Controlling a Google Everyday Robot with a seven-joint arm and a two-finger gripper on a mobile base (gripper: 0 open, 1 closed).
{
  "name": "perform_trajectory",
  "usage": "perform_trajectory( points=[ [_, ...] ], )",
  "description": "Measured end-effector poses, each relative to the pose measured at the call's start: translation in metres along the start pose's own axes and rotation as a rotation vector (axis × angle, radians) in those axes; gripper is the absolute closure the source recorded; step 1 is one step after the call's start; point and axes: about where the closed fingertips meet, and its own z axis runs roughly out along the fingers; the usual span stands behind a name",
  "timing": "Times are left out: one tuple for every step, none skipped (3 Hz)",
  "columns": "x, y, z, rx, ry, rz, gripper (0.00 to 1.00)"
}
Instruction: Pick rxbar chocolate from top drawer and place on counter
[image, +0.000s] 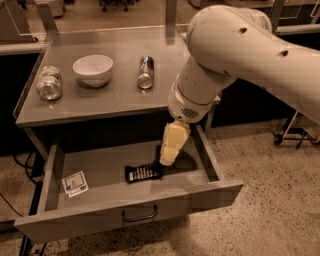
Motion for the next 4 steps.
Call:
perform_trajectory(
  points=[
    [-0.003, 0.003, 0.022, -0.022, -0.008, 0.03, 0.0],
    [-0.004, 0.004, 0.026, -0.026, -0.01, 0.035, 0.0],
    [-0.008, 0.006, 0.034, -0.042, -0.02, 0.017, 0.0],
    [-0.016, 0.009, 0.059, -0.067, -0.032, -0.012, 0.0]
  ],
)
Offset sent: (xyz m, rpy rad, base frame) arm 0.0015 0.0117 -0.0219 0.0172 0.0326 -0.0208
